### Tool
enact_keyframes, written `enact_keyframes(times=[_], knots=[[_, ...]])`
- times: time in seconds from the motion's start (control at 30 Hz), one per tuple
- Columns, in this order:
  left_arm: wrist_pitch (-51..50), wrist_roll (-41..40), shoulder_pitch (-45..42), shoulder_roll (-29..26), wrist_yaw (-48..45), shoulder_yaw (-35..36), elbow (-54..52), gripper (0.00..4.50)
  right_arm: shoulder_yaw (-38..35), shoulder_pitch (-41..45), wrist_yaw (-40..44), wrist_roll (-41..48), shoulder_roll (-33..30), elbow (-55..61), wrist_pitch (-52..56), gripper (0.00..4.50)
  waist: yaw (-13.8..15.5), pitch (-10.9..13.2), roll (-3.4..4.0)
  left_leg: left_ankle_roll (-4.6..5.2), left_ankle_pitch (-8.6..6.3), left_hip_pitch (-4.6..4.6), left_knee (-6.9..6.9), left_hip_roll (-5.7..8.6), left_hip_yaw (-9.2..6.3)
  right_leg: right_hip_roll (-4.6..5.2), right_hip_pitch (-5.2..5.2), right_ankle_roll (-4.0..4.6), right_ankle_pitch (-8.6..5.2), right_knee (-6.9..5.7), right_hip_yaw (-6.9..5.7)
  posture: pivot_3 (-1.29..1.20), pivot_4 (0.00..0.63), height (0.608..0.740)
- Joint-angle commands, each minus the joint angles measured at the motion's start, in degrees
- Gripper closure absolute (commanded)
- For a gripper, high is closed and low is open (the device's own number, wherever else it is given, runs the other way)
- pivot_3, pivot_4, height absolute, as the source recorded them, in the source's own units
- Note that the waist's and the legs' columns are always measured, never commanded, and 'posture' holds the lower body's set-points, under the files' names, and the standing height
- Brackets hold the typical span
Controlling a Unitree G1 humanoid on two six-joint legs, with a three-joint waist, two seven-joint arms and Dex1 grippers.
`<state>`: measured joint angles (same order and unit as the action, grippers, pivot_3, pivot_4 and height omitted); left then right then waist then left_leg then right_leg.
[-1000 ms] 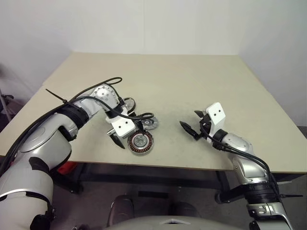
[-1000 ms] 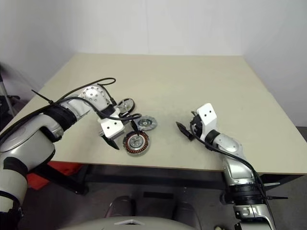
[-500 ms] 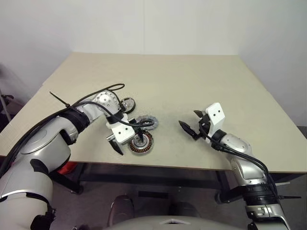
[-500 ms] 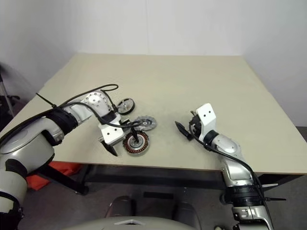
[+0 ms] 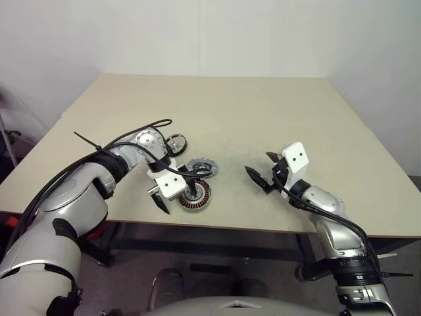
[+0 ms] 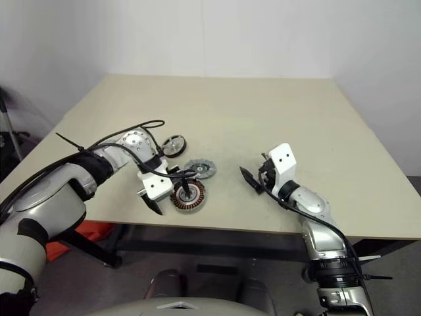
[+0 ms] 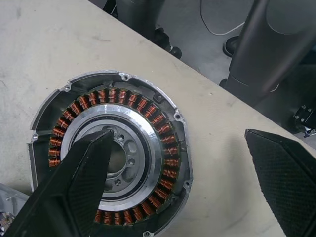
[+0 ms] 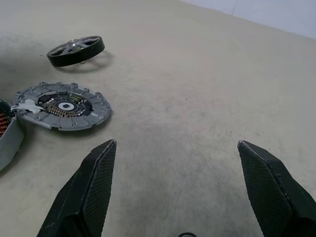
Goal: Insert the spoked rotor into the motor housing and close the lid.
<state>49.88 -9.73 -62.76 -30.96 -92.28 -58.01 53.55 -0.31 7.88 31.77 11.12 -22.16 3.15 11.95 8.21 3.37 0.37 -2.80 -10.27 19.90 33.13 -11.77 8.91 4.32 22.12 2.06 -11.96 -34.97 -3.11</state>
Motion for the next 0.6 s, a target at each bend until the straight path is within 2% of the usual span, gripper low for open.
enact_keyframes(times=[0.03,0.3,0.33,0.6], knots=[[-0.62,1.54,-0.81,0.32,-0.22,3.01,2.22,0.02,-0.50,0.44,-0.22,0.35,-0.12,2.87,-0.12,0.06,0.23,0.00,0.00,-0.01,0.01,0.00,0.00,0.00,0.00,0.00,0.00,0.00,0.00,0.00,0.00,0.00,0.000,0.740],[-0.97,3.99,-2.10,0.67,-0.22,10.51,6.50,0.02,0.09,1.79,1.09,0.48,-0.23,1.65,-0.32,0.06,0.48,0.02,-0.02,0.00,0.01,0.08,0.00,0.00,-0.01,0.01,0.06,0.03,0.02,-0.04,-0.01,0.00,0.000,0.740],[-0.70,4.50,-2.00,0.52,-0.22,11.14,6.82,0.02,0.18,2.11,1.30,0.47,-0.21,1.38,-0.37,0.06,0.47,0.02,-0.02,0.00,0.01,0.12,0.00,0.01,-0.01,0.01,0.09,0.28,0.16,-0.04,-0.01,0.00,0.000,0.740],[-0.48,5.65,-0.49,0.70,-0.22,13.28,6.17,0.02,0.63,3.59,2.06,0.25,-0.12,0.12,-0.55,0.06,0.54,0.02,-0.03,0.03,-0.02,0.28,-0.01,0.02,0.00,0.02,0.20,0.39,0.16,0.00,-0.01,0.00,0.000,0.740]])
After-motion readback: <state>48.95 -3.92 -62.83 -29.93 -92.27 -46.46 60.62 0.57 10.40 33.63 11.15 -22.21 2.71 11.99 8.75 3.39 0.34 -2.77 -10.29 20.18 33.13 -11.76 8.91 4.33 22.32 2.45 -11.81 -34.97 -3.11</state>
